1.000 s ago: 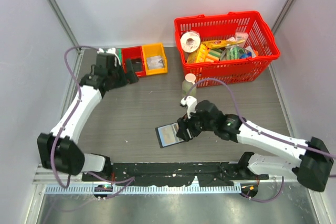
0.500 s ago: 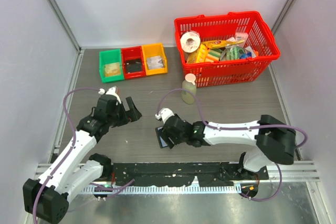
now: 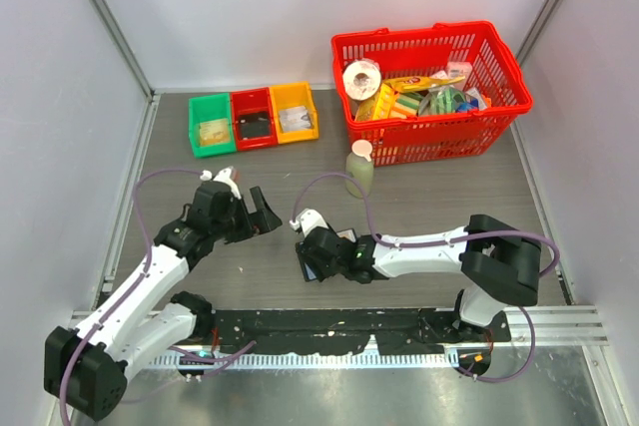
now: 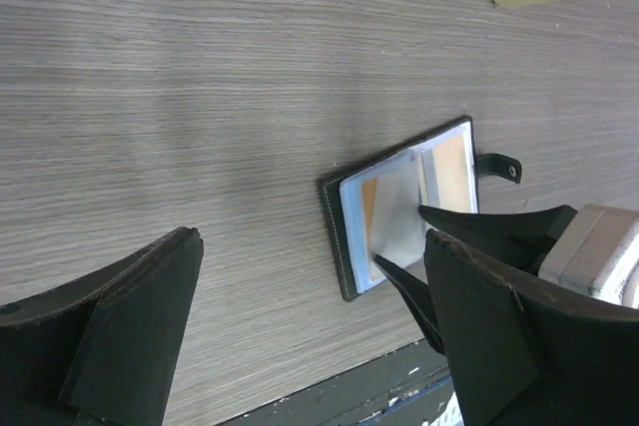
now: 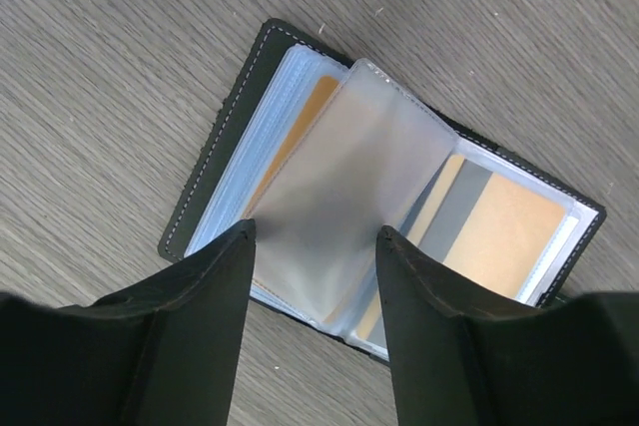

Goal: Take the credit cards out of the card holder
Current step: Remove the credit card from the card holder.

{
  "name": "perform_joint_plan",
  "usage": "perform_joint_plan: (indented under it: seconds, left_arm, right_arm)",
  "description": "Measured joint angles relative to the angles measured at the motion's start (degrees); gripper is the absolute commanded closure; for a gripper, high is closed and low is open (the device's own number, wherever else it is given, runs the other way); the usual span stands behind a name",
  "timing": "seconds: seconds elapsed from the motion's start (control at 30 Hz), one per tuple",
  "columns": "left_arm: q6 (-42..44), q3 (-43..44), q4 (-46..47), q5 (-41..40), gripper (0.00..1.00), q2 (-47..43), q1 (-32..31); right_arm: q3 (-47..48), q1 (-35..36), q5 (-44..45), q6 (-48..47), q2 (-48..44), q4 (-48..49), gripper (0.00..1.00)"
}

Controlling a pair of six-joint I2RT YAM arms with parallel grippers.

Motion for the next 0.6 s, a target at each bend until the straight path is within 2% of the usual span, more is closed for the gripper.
perform_joint_plan:
  seconds: [0.17, 0.3, 0.4, 0.47, 0.6]
  left_arm:
    - [-1.49, 0.00, 2.43, 0.44, 0.04, 1.84, -3.52]
    - [-3.23, 0.00, 4.96, 0.28, 0.06, 3.80, -7.61]
    - [-4.87, 0.00, 6.91, -0.17, 0.10, 5.86, -10.99]
    - [-5.95, 0.00, 8.41, -0.39, 0.14, 7.28, -12.57]
    - [-7.74, -0.04, 11.52, -0.74, 0.20, 10.62, -15.17]
  right_arm:
    - [-1.92, -0.85, -1.36, 1.88, -0.24, 3.72, 0.61]
    - [-5.38, -3.10, -3.72, 3.63, -1.95, 8.41, 0.68]
    - [-8.50, -5.49, -6.19, 4.87, -3.50, 12.24, 0.72]
    - [-10.58, -7.23, -8.37, 5.81, -4.52, 14.75, 0.80]
    - [-14.95, -10.82, -13.18, 7.91, -6.16, 20.59, 0.83]
